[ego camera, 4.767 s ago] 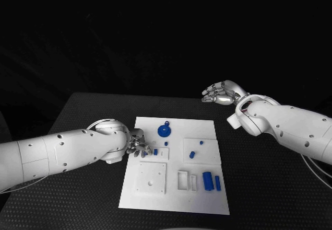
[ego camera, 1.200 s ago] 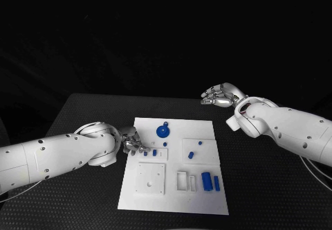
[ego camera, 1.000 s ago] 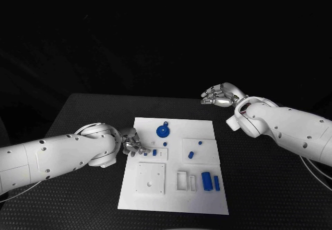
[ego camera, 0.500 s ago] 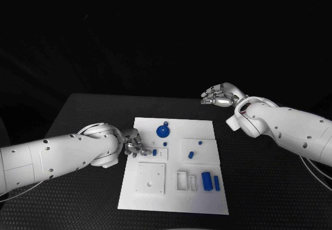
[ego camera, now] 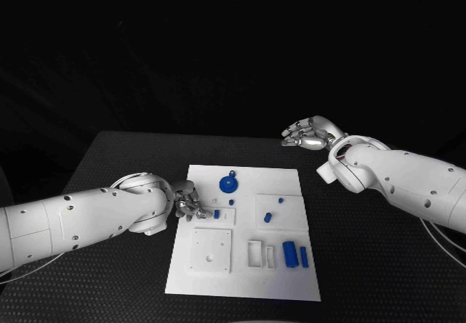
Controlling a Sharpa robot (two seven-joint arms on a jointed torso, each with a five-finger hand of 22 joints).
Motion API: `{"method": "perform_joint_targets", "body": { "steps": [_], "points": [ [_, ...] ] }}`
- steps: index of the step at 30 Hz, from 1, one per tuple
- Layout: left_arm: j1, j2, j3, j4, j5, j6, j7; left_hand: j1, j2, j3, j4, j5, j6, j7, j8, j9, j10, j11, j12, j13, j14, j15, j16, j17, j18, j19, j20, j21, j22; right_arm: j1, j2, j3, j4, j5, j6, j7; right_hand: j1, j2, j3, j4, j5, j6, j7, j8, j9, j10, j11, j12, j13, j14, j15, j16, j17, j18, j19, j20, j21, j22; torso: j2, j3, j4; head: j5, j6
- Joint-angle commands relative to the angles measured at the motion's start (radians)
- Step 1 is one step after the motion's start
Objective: Assemble the parts on the task board
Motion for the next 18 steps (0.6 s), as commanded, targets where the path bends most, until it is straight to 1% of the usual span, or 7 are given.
{"method": "perform_joint_targets", "body": {
  "steps": [1, 7, 11, 12, 15, 17, 18],
  "points": [
    [-0.002, 0.004, -0.001, -0.008, 0.006, 0.014, 0.004, 0.014, 0.012, -0.011, 0.000, -0.002, 0.006, -0.001, 0.005, -0.004, 0.003, 0.002, -0.003, 0.002, -0.007, -0.003, 0.000, 0.000, -0.013, -0.009, -0.166, 0.000, -0.002, 0.000, 0.000, 0.000, 0.002, 0.000, 0.011, 0.011, -0.006, 0.001, -0.006, 0.001, 0.006, -0.006, 0.011, 0.004, -0.002, 0.005, -0.001, -0.004, -0.001, 0.000, 0.007, -0.007, -0.002, -0.013, -0.006, 0.000, -0.006, 0.002, 0.000, -0.0001, -0.0010, 0.000, 0.000],
    [-0.002, 0.010, -0.001, -0.017, 0.016, 0.017, 0.004, 0.044, 0.041, -0.035, -0.005, -0.001, 0.011, -0.003, 0.007, -0.006, 0.004, 0.001, -0.004, 0.002, -0.006, -0.004, 0.001, -0.001, -0.013, -0.010, -0.167, 0.000, -0.003, 0.000, 0.000, 0.000, 0.002, 0.000, 0.011, 0.011, -0.006, 0.001, -0.006, 0.001, 0.007, -0.006, 0.011, 0.005, -0.002, 0.005, -0.001, -0.004, -0.001, 0.000, 0.006, -0.007, -0.002, -0.013, -0.006, 0.000, -0.006, 0.002, 0.000, 0.0003, -0.0004, -0.001, 0.000],
    [-0.003, 0.013, -0.001, -0.022, 0.048, 0.029, 0.003, 0.067, 0.068, -0.048, -0.013, 0.000, 0.012, -0.003, 0.008, -0.008, 0.003, 0.000, -0.005, 0.003, -0.007, -0.004, 0.000, -0.001, -0.013, -0.012, -0.167, -0.001, -0.003, 0.000, 0.000, 0.000, 0.002, 0.000, 0.011, 0.011, -0.006, 0.001, -0.006, 0.001, 0.007, -0.006, 0.011, 0.005, -0.002, 0.006, -0.001, -0.004, -0.001, 0.000, 0.006, -0.007, -0.002, -0.013, -0.006, 0.000, -0.007, 0.002, 0.000, 0.0002, -0.0002, -0.001, -0.002],
    [-0.003, 0.013, -0.001, -0.022, 0.050, 0.033, 0.003, 0.078, 0.074, -0.052, -0.020, 0.034, 0.013, -0.004, 0.007, -0.010, 0.002, 0.000, -0.006, 0.002, -0.008, -0.004, -0.001, -0.002, -0.014, -0.013, -0.167, -0.003, -0.003, 0.000, 0.000, 0.000, 0.002, 0.000, 0.011, 0.011, -0.006, 0.002, -0.006, 0.001, 0.007, -0.006, 0.011, 0.005, -0.002, 0.006, -0.001, -0.004, -0.001, 0.000, 0.006, -0.007, -0.002, -0.013, -0.006, 0.000, -0.007, 0.002, 0.000, 0.0001, -0.0002, -0.001, -0.002],
    [-0.003, 0.013, -0.001, -0.022, 0.072, 0.035, 0.003, 0.093, 0.082, -0.061, -0.033, 0.048, 0.016, -0.004, 0.007, -0.014, 0.002, 0.000, -0.007, 0.002, -0.008, -0.003, -0.001, -0.002, -0.016, -0.015, -0.166, -0.004, -0.003, 0.000, -0.001, 0.000, 0.002, 0.000, 0.012, 0.011, -0.006, 0.002, -0.006, 0.001, 0.007, -0.006, 0.011, 0.005, -0.002, 0.006, -0.001, -0.005, -0.001, 0.000, 0.006, -0.007, -0.002, -0.013, -0.006, 0.000, -0.007, 0.002, 0.000, 0.0001, -0.0003, -0.001, -0.004],
    [-0.003, 0.013, -0.001, -0.022, 0.081, 0.037, 0.005, 0.110, 0.090, -0.065, -0.050, 0.059, 0.019, -0.005, 0.008, -0.017, 0.002, 0.000, -0.007, 0.002, -0.008, -0.003, -0.001, -0.002, -0.017, -0.016, -0.166, -0.004, -0.003, 0.000, 0.000, 0.000, 0.002, 0.000, 0.012, 0.011, -0.006, 0.002, -0.006, 0.001, 0.007, -0.006, 0.011, 0.005, -0.002, 0.006, -0.001, -0.005, -0.001, 0.000, 0.006, -0.007, -0.002, -0.013, -0.006, 0.000, -0.007, 0.003, 0.000, 0.0005, -0.0005, -0.001, -0.004],
    [-0.003, 0.013, -0.001, -0.022, 0.087, 0.038, 0.005, 0.127, 0.095, -0.062, -0.065, 0.069, 0.020, -0.005, 0.008, -0.018, 0.003, 0.000, -0.007, 0.003, -0.008, -0.003, -0.001, -0.002, -0.017, -0.017, -0.167, -0.005, -0.003, 0.000, 0.000, 0.000, 0.002, 0.000, 0.012, 0.011, -0.006, 0.002, -0.006, 0.001, 0.007, -0.006, 0.011, 0.005, -0.002, 0.006, -0.001, -0.005, -0.001, 0.000, 0.006, -0.007, -0.002, -0.013, -0.006, 0.000, -0.007, 0.003, 0.000, 0.0004, -0.0005, -0.001, -0.004]
  ]
}}
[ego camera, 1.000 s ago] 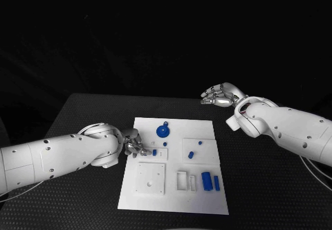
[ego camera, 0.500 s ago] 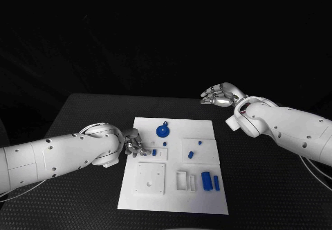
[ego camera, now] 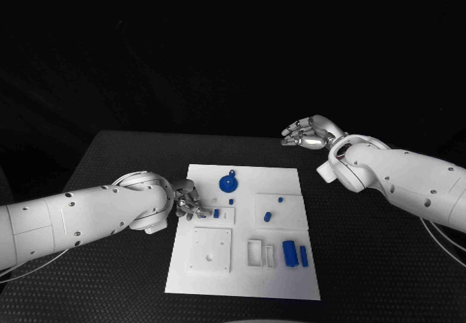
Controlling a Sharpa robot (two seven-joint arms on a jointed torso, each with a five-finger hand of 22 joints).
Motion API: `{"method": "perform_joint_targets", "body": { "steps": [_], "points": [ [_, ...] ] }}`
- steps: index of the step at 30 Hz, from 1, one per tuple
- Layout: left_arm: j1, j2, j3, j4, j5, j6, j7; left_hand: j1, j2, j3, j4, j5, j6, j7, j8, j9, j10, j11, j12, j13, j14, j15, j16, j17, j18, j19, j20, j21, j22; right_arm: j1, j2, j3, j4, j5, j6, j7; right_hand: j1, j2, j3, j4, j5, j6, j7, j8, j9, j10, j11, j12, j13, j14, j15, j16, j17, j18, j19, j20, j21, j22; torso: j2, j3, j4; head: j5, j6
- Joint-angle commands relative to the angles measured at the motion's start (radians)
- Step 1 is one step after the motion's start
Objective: Assemble the parts on the task board
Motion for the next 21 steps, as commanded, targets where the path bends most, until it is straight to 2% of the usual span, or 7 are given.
{"method": "perform_joint_targets", "body": {
  "steps": [1, 3, 6, 12, 17, 21],
  "points": [
    [-0.004, 0.002, -0.003, 0.000, 0.049, 0.025, 0.002, 0.037, 0.013, 0.006, -0.029, 0.019, 0.009, -0.001, 0.000, 0.000, 0.003, 0.000, -0.003, 0.002, -0.003, -0.001, -0.001, -0.001, -0.017, -0.006, -0.170, -0.005, -0.001, 0.000, 0.001, 0.000, 0.001, 0.000, 0.011, 0.011, -0.006, 0.002, -0.006, 0.001, 0.007, -0.006, 0.011, 0.005, -0.001, 0.006, -0.001, -0.005, -0.001, 0.000, 0.006, -0.007, -0.002, -0.014, -0.006, 0.000, -0.003, 0.002, 0.000, 0.0003, -0.0003, 0.000, -0.001],
    [-0.004, 0.002, -0.003, 0.001, 0.067, 0.020, 0.005, 0.069, 0.018, 0.014, -0.071, 0.047, 0.010, -0.001, 0.000, -0.003, 0.003, 0.001, -0.004, 0.002, -0.003, 0.000, -0.001, -0.001, -0.020, -0.007, -0.169, -0.006, -0.001, 0.000, 0.001, 0.000, 0.001, 0.000, 0.011, 0.011, -0.006, 0.002, -0.006, 0.001, 0.007, -0.006, 0.011, 0.005, -0.001, 0.006, -0.001, -0.005, -0.001, 0.000, 0.006, -0.007, -0.002, -0.014, -0.006, 0.000, -0.004, 0.002, 0.000, 0.0001, -0.0002, 0.000, -0.001],
    [-0.005, 0.002, -0.003, 0.003, 0.068, 0.015, 0.008, 0.087, 0.039, 0.026, -0.130, 0.067, 0.015, -0.001, 0.002, -0.006, 0.007, 0.002, -0.004, 0.002, -0.001, 0.002, 0.000, -0.001, -0.024, -0.006, -0.167, -0.007, -0.001, 0.000, 0.001, 0.000, 0.001, 0.000, 0.011, 0.012, -0.006, 0.002, -0.006, 0.001, 0.007, -0.006, 0.011, 0.005, -0.001, 0.006, -0.001, -0.005, -0.001, 0.000, 0.006, -0.007, -0.002, -0.014, -0.005, 0.000, -0.004, 0.002, 0.000, -0.0003, -0.0001, -0.001, -0.001],
    [-0.007, 0.002, -0.003, 0.006, 0.068, 0.000, 0.009, 0.055, 0.053, 0.050, -0.189, 0.069, 0.022, -0.003, 0.010, -0.009, 0.013, 0.000, -0.004, 0.001, 0.004, 0.002, 0.001, -0.001, -0.027, 0.001, -0.167, -0.008, -0.002, -0.001, 0.002, 0.000, 0.000, 0.000, 0.011, 0.012, -0.006, 0.002, -0.006, 0.001, 0.007, -0.006, 0.011, 0.005, -0.001, 0.006, -0.001, -0.006, -0.001, 0.001, 0.006, -0.007, -0.002, -0.014, -0.005, 0.000, -0.004, 0.002, 0.000, -0.0004, -0.0002, -0.001, -0.001],
    [-0.007, 0.003, -0.002, 0.006, 0.066, -0.017, 0.010, 0.004, 0.061, 0.088, -0.248, 0.080, 0.018, -0.005, 0.033, -0.006, 0.017, -0.002, -0.005, 0.000, 0.009, 0.000, 0.002, -0.002, -0.028, 0.009, -0.169, -0.007, -0.002, -0.001, 0.002, 0.000, 0.000, 0.000, 0.012, 0.012, -0.006, 0.002, -0.007, 0.001, 0.008, -0.006, 0.011, 0.005, -0.001, 0.007, -0.001, -0.006, -0.001, 0.000, 0.006, -0.007, -0.002, -0.014, -0.005, 0.000, -0.005, 0.003, 0.000, -0.0004, 0.0000, -0.001, 0.001],
    [-0.007, 0.000, 0.000, 0.013, 0.063, -0.026, 0.012, -0.024, 0.064, 0.113, -0.281, 0.086, 0.013, -0.005, 0.045, -0.005, 0.020, -0.004, -0.005, 0.000, 0.013, -0.002, 0.002, -0.003, -0.028, 0.014, -0.171, -0.005, -0.001, -0.002, 0.002, 0.000, -0.001, 0.000, 0.012, 0.012, -0.006, 0.002, -0.007, 0.001, 0.008, -0.006, 0.011, 0.005, -0.001, 0.007, -0.001, -0.006, -0.001, 0.000, 0.006, -0.007, -0.002, -0.014, -0.005, 0.000, -0.005, 0.003, 0.000, -0.0008, -0.0003, -0.002, 0.000]
  ]
}}
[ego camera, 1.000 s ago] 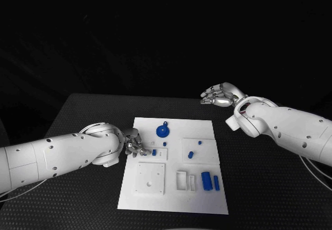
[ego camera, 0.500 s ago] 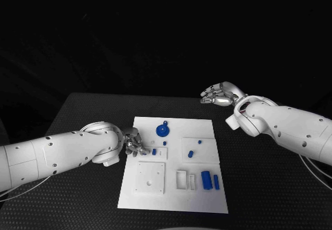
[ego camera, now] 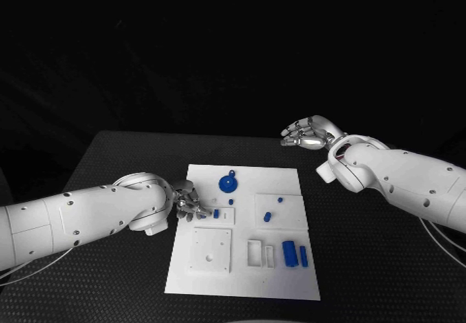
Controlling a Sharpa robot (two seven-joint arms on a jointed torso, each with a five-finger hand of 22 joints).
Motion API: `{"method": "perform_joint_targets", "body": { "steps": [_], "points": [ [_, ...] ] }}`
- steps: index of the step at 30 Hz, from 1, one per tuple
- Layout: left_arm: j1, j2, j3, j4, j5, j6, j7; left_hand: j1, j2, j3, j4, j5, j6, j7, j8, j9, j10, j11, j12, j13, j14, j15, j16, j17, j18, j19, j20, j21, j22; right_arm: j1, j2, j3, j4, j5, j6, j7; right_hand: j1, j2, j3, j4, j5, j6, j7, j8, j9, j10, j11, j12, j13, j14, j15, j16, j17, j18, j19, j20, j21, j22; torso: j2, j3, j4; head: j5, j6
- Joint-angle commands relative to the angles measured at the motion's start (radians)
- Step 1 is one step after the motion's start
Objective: Assemble the parts on the task board
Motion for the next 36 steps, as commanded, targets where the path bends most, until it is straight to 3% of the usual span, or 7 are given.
{"method": "perform_joint_targets", "body": {
  "steps": [1, 3, 6, 14, 21, 31, 36],
  "points": [
    [-0.005, 0.003, 0.000, 0.009, 0.011, -0.017, 0.012, -0.027, -0.007, 0.169, -0.178, 0.006, -0.002, 0.000, 0.007, 0.000, 0.007, 0.001, -0.005, -0.001, 0.013, -0.012, 0.002, -0.002, -0.012, 0.010, -0.167, -0.001, 0.000, -0.001, 0.001, 0.000, 0.000, 0.000, 0.011, 0.012, -0.006, 0.002, -0.007, 0.001, 0.004, -0.006, 0.011, 0.005, -0.001, 0.007, -0.001, -0.006, -0.001, 0.000, 0.006, -0.003, -0.001, -0.014, -0.005, 0.000, -0.005, 0.001, 0.000, -0.0005, -0.0001, -0.001, -0.001],
    [-0.005, 0.005, 0.002, 0.013, 0.008, -0.016, 0.012, -0.047, -0.002, 0.186, -0.203, 0.048, -0.002, -0.001, 0.019, 0.012, 0.007, 0.000, -0.005, -0.001, 0.015, -0.012, 0.001, -0.002, -0.013, 0.013, -0.168, -0.001, 0.000, -0.001, 0.001, 0.000, 0.000, 0.000, 0.011, 0.012, -0.006, 0.002, -0.007, 0.001, 0.004, -0.006, 0.011, 0.005, -0.001, 0.007, -0.001, -0.007, -0.001, 0.000, 0.006, -0.003, -0.001, -0.014, -0.005, 0.000, -0.005, 0.001, 0.000, -0.0002, -0.0002, 0.000, -0.001],
    [-0.005, 0.009, 0.003, 0.014, 0.007, -0.014, 0.011, -0.067, 0.000, 0.202, -0.228, 0.074, -0.006, -0.002, 0.026, 0.025, 0.008, -0.001, -0.005, -0.001, 0.016, -0.013, 0.001, -0.003, -0.013, 0.015, -0.169, 0.001, 0.001, -0.001, 0.002, 0.000, 0.000, 0.000, 0.011, 0.012, -0.006, 0.002, -0.007, 0.001, 0.004, -0.006, 0.011, 0.005, -0.001, 0.007, -0.001, -0.007, -0.001, 0.000, 0.006, -0.003, -0.002, -0.014, -0.005, 0.000, -0.005, 0.002, 0.000, 0.0001, -0.0002, -0.001, 0.000],
    [-0.004, 0.007, 0.008, 0.016, -0.010, -0.006, 0.000, -0.093, 0.003, 0.224, -0.264, 0.094, -0.007, -0.003, 0.034, 0.040, 0.012, -0.002, -0.003, 0.001, 0.020, -0.014, 0.004, -0.002, -0.013, 0.020, -0.170, 0.004, 0.002, -0.003, 0.002, 0.000, -0.002, 0.000, 0.012, 0.012, -0.007, 0.003, -0.007, 0.000, 0.005, -0.006, 0.011, 0.005, -0.002, 0.007, -0.001, -0.007, -0.001, 0.000, 0.006, -0.003, -0.002, -0.014, -0.005, 0.000, -0.006, 0.002, 0.001, -0.0005, -0.0002, -0.002, -0.001],
    [-0.003, 0.005, 0.026, 0.012, -0.019, -0.001, -0.001, -0.101, 0.005, 0.233, -0.279, 0.103, -0.007, -0.005, 0.037, 0.046, 0.014, -0.004, -0.002, 0.001, 0.022, -0.015, 0.006, -0.001, -0.012, 0.023, -0.171, 0.005, 0.003, -0.003, 0.002, 0.000, -0.001, 0.000, 0.013, 0.012, -0.007, 0.003, -0.008, 0.000, 0.005, -0.006, 0.011, 0.005, -0.002, 0.008, -0.001, -0.008, -0.001, 0.000, 0.006, -0.003, -0.002, -0.014, -0.005, -0.001, -0.007, 0.003, 0.000, -0.0001, 0.0018, -0.003, 0.000],
    [-0.002, 0.012, 0.027, 0.009, -0.026, 0.006, -0.011, -0.096, -0.006, 0.254, -0.307, 0.100, -0.031, 0.002, 0.019, 0.043, 0.011, 0.001, -0.005, 0.001, 0.021, -0.015, 0.003, -0.003, -0.012, 0.026, -0.172, 0.006, 0.002, -0.003, 0.003, 0.000, 0.000, 0.000, 0.013, 0.011, -0.007, 0.003, -0.008, 0.000, 0.005, -0.006, 0.011, 0.005, -0.002, 0.008, -0.001, -0.009, -0.001, 0.000, 0.006, -0.003, -0.003, -0.014, -0.004, -0.001, -0.008, 0.003, 0.001, 0.0006, 0.0002, 0.002, 0.000],
    [-0.002, 0.012, 0.027, 0.007, -0.027, 0.014, -0.012, -0.102, -0.008, 0.264, -0.321, 0.147, -0.028, 0.003, 0.015, 0.045, 0.011, 0.001, -0.005, 0.001, 0.022, -0.015, 0.003, -0.003, -0.013, 0.028, -0.171, 0.007, 0.002, -0.003, 0.002, 0.000, 0.000, 0.000, 0.015, 0.010, -0.007, 0.003, -0.008, 0.000, 0.005, -0.006, 0.011, 0.005, -0.002, 0.008, -0.001, -0.009, -0.001, 0.000, 0.006, -0.003, -0.003, -0.014, -0.004, -0.001, -0.008, 0.004, 0.000, 0.0001, 0.0008, 0.002, 0.000]
  ]
}}
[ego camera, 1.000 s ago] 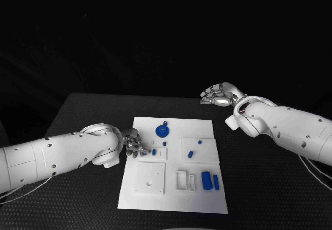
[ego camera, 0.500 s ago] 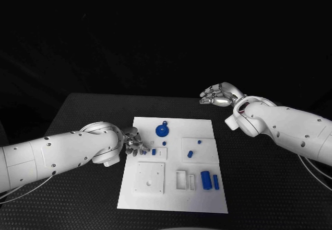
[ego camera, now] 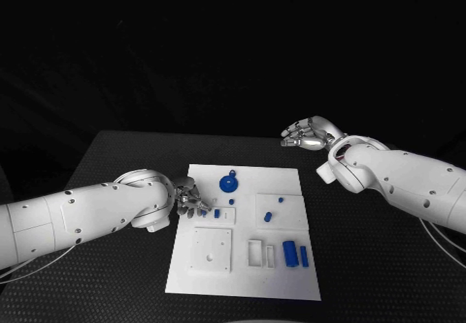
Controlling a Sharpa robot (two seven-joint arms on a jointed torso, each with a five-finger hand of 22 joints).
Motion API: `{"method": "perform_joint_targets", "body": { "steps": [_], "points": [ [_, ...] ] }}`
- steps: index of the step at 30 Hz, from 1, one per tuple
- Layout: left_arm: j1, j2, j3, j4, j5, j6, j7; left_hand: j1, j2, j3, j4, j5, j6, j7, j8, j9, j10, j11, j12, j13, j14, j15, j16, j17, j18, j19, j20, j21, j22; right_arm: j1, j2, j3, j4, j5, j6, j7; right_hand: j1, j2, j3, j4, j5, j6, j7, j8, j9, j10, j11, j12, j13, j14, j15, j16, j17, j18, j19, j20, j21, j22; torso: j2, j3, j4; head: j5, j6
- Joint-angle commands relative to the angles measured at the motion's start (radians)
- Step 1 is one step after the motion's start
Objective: Assemble the parts on the task board
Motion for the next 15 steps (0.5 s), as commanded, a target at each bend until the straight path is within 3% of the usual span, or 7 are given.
{"method": "perform_joint_targets", "body": {
  "steps": [1, 7, 15],
  "points": [
    [0.000, 0.007, 0.001, 0.003, 0.001, 0.017, 0.015, -0.005, -0.008, 0.200, -0.210, 0.023, 0.001, 0.000, -0.007, 0.002, -0.001, 0.003, -0.005, 0.002, 0.006, -0.014, 0.004, -0.001, -0.013, 0.007, -0.171, 0.004, 0.002, 0.000, 0.000, 0.000, 0.001, 0.000, 0.014, 0.010, -0.007, 0.003, -0.008, 0.000, 0.005, -0.006, 0.011, 0.005, -0.001, 0.008, -0.001, -0.005, -0.001, 0.000, 0.006, -0.003, -0.001, -0.014, -0.004, -0.001, -0.004, 0.001, 0.000, -0.0003, 0.0004, 0.001, 0.000],
    [0.002, 0.011, 0.002, -0.013, 0.044, 0.045, 0.016, -0.013, -0.001, 0.201, -0.224, 0.050, 0.008, -0.002, -0.002, 0.012, 0.001, 0.002, -0.003, 0.003, 0.007, -0.013, 0.005, 0.000, -0.013, 0.007, -0.171, 0.005, 0.002, 0.000, 0.001, 0.000, 0.001, 0.000, 0.014, 0.010, -0.007, 0.004, -0.009, 0.000, 0.005, -0.006, 0.011, 0.005, -0.001, 0.009, -0.001, -0.006, -0.001, 0.000, 0.006, -0.003, -0.001, -0.014, -0.004, -0.001, -0.005, 0.001, 0.000, 0.0004, -0.0005, 0.002, -0.001],
    [0.005, 0.018, 0.007, -0.044, 0.097, 0.067, 0.025, -0.010, 0.000, 0.203, -0.232, 0.049, 0.009, -0.003, -0.002, 0.015, 0.002, 0.002, -0.002, 0.004, 0.007, -0.012, 0.007, 0.001, -0.013, 0.005, -0.172, 0.006, 0.003, 0.000, 0.002, 0.000, 0.000, 0.000, 0.013, 0.010, -0.007, 0.004, -0.009, 0.000, 0.006, -0.006, 0.011, 0.005, -0.001, 0.009, -0.001, -0.006, -0.001, 0.000, 0.006, -0.003, -0.002, -0.014, -0.004, -0.001, -0.006, 0.002, 0.000, -0.0001, -0.0002, 0.001, -0.001]
  ]
}}
